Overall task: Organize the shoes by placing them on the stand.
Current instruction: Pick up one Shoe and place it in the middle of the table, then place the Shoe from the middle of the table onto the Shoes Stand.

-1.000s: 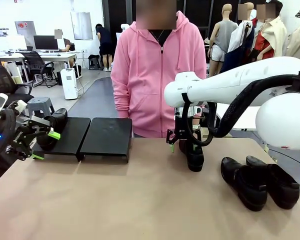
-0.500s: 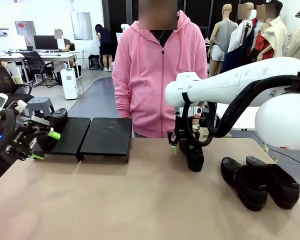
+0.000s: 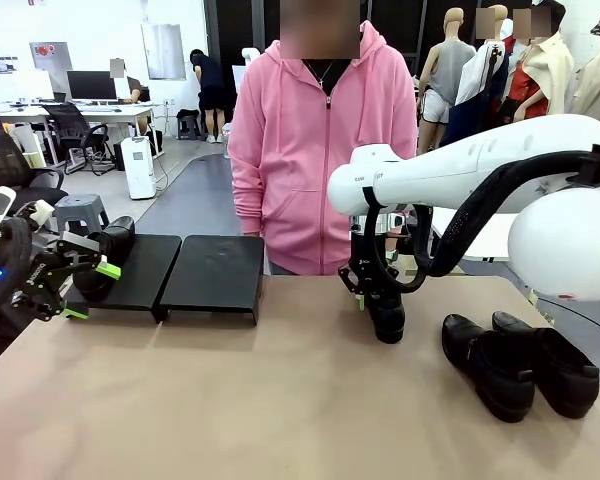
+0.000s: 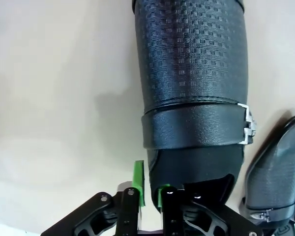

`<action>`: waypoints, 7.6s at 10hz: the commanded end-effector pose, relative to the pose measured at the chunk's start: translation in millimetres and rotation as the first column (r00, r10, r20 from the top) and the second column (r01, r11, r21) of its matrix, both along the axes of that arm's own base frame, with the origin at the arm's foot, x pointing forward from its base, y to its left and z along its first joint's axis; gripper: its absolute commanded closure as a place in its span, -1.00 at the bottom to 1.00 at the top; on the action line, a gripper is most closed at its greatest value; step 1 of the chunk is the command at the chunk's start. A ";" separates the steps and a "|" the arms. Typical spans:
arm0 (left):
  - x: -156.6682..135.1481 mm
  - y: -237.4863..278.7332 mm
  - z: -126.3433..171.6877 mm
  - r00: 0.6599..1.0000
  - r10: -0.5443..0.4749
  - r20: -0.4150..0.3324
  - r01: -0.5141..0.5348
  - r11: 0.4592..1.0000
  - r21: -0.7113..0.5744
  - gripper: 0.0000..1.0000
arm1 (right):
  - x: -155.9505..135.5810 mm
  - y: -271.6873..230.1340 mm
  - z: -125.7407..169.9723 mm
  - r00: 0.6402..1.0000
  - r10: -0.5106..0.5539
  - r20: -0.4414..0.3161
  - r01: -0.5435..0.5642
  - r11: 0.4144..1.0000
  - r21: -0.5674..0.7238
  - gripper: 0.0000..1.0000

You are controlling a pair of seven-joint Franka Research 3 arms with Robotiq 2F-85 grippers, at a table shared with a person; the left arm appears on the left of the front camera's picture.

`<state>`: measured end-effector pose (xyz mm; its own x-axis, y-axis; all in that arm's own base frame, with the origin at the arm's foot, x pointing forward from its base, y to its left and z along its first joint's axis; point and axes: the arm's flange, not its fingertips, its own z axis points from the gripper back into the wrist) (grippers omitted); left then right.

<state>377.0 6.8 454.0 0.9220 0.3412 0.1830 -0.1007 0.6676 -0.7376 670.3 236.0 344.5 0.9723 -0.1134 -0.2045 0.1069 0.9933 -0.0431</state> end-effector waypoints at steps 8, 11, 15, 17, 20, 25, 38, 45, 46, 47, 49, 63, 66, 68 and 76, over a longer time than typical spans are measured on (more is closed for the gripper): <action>-0.3 1.5 0.6 1.000 0.000 0.002 0.000 1.000 -0.013 -1.00 | -208.8 -73.8 129.5 0.999 0.023 0.040 -0.026 0.997 0.072 1.00; -0.3 1.5 0.6 1.000 0.000 0.002 0.000 1.000 -0.013 -1.00 | -187.5 -61.4 144.6 0.999 -0.005 0.036 0.004 0.999 0.033 1.00; -0.3 1.5 0.6 1.000 0.000 0.002 0.000 1.000 -0.013 -1.00 | -214.5 -3.8 116.0 0.972 0.220 0.081 -0.225 0.972 0.059 1.00; -0.3 1.5 0.6 1.000 0.000 0.002 0.000 1.000 -0.013 -1.00 | -213.4 62.3 99.1 0.958 0.279 0.066 -0.286 0.939 0.191 1.00; -0.3 1.5 0.6 1.000 0.000 0.002 0.000 1.000 -0.013 -1.00 | -225.9 138.6 56.7 0.985 0.169 0.034 -0.172 0.970 0.173 1.00; -0.3 1.5 0.6 1.000 0.000 0.002 0.000 1.000 -0.013 -1.00 | -261.5 157.4 35.5 0.996 0.085 -0.021 -0.081 0.985 0.153 1.00; -0.3 1.5 0.6 1.000 0.000 0.002 0.000 1.000 -0.013 -1.00 | -295.6 -54.6 151.6 0.943 0.256 0.212 -0.325 0.842 0.430 -1.00; -0.3 1.5 0.6 1.000 0.000 0.002 0.000 1.000 -0.013 -1.00 | -310.5 -293.6 117.0 0.954 -0.055 0.296 -0.235 0.480 0.845 -1.00; -0.3 1.5 0.6 1.000 0.000 0.002 0.000 1.000 -0.013 -1.00 | -313.9 -291.6 104.6 0.956 -0.165 0.242 -0.126 0.513 0.849 -1.00; -0.3 1.5 0.6 1.000 0.000 0.002 0.000 1.000 -0.013 -1.00 | -313.3 -286.1 98.2 0.945 -0.230 0.231 -0.063 0.566 0.822 -1.00; -0.3 1.5 0.6 1.000 0.000 0.002 0.000 1.000 -0.013 -1.00 | -313.6 -315.9 110.0 0.962 -0.052 0.267 -0.204 0.511 0.835 -1.00; -0.3 1.5 0.6 1.000 0.000 0.002 0.000 1.000 -0.013 -1.00 | -313.6 -315.9 110.0 0.962 -0.052 0.267 -0.204 0.511 0.835 -1.00; 0.0 0.6 0.0 1.000 0.002 0.000 -0.002 1.000 0.001 -1.00 | -313.6 -315.9 110.0 0.962 -0.052 0.267 -0.204 0.511 0.835 -1.00; -43.4 -105.9 -4.2 0.992 0.111 -0.067 -0.089 0.959 0.267 -1.00 | -313.6 -315.9 110.0 0.962 -0.052 0.267 -0.204 0.511 0.835 -1.00; -83.6 -345.7 -64.0 0.989 0.114 -0.098 -0.046 0.849 0.526 -1.00 | -313.6 -315.9 110.0 0.962 -0.052 0.267 -0.204 0.511 0.835 -1.00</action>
<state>299.9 -362.9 393.2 0.9180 0.2810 0.2798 -0.2200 0.9480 -0.2301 357.1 -75.7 453.5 0.9979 0.0439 0.0478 -0.0639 0.5389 0.8399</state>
